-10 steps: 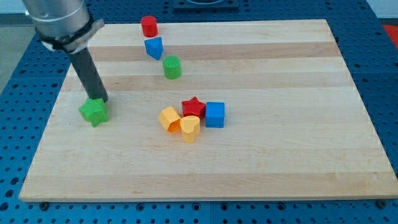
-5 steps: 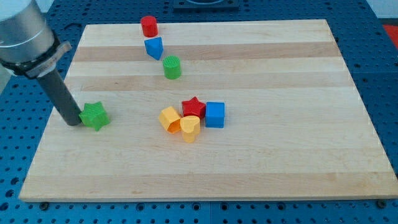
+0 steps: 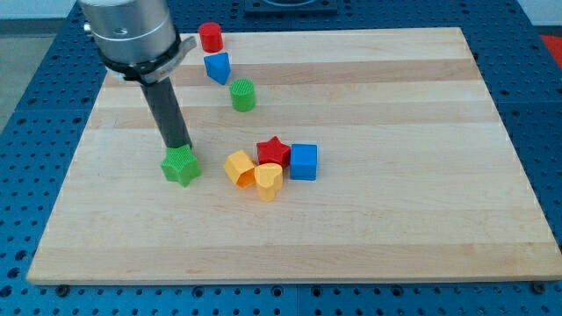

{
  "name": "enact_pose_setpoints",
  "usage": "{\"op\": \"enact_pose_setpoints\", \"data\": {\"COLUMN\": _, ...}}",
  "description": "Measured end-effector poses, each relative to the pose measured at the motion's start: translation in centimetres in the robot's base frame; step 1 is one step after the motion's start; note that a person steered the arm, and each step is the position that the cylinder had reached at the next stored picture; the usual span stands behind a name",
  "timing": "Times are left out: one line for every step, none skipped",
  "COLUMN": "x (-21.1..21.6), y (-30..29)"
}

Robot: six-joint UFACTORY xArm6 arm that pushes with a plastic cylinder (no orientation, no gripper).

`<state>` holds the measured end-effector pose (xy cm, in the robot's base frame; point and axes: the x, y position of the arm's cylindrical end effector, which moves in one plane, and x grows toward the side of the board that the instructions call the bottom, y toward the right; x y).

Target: Slide the green star towards the group of the blocks

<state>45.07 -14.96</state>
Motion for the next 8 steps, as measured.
{"op": "enact_pose_setpoints", "data": {"x": 1.0, "y": 1.7}}
{"op": "enact_pose_setpoints", "data": {"x": 0.3, "y": 1.1}}
{"op": "enact_pose_setpoints", "data": {"x": -1.7, "y": -1.6}}
{"op": "enact_pose_setpoints", "data": {"x": -1.1, "y": -4.6}}
{"op": "enact_pose_setpoints", "data": {"x": -0.2, "y": -5.0}}
{"op": "enact_pose_setpoints", "data": {"x": 0.8, "y": -2.5}}
{"op": "enact_pose_setpoints", "data": {"x": 3.7, "y": -0.7}}
{"op": "enact_pose_setpoints", "data": {"x": 5.6, "y": 3.0}}
